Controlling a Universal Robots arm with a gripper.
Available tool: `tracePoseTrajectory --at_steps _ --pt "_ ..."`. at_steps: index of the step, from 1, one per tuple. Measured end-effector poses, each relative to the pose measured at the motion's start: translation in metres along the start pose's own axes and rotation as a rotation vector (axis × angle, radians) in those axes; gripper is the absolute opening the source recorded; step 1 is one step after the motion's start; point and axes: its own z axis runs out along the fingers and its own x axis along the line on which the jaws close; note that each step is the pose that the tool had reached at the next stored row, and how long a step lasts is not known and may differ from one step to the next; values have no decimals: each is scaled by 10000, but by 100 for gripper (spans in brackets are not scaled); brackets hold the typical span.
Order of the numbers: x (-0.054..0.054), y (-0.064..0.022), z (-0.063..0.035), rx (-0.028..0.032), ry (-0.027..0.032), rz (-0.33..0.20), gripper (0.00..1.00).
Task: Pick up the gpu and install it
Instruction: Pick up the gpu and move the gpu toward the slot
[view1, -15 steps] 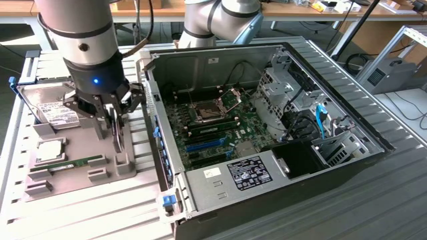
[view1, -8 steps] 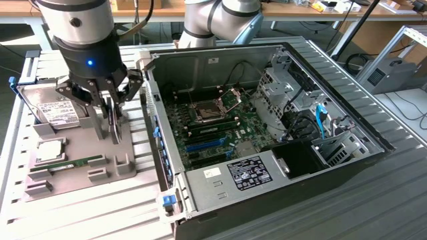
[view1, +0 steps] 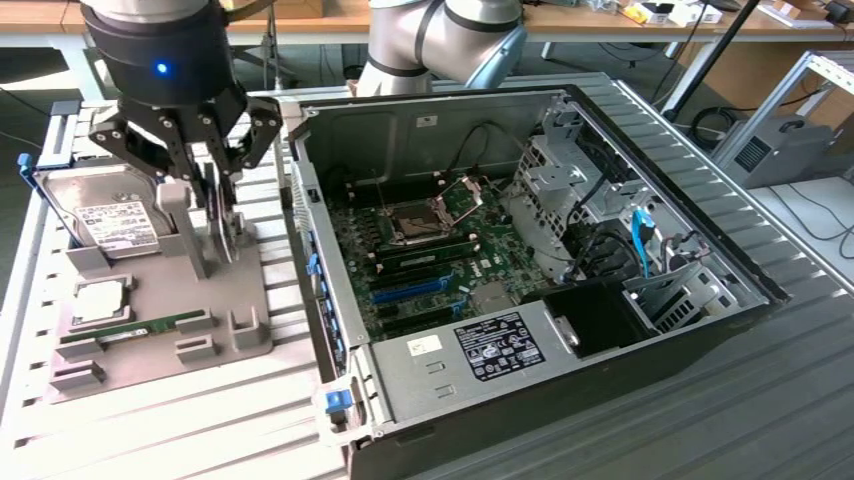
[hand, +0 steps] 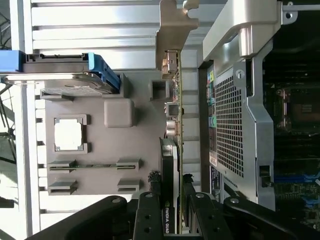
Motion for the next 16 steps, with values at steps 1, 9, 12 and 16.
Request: tracePoseTrajectory --at_steps 1,9,12,16 --pt "-1 3 -48 -1 1 0 27" --pt "-11 27 -480 -6 0 0 27" --pt "-14 33 -585 -7 1 0 27" --pt "-16 37 -662 -8 0 0 27"
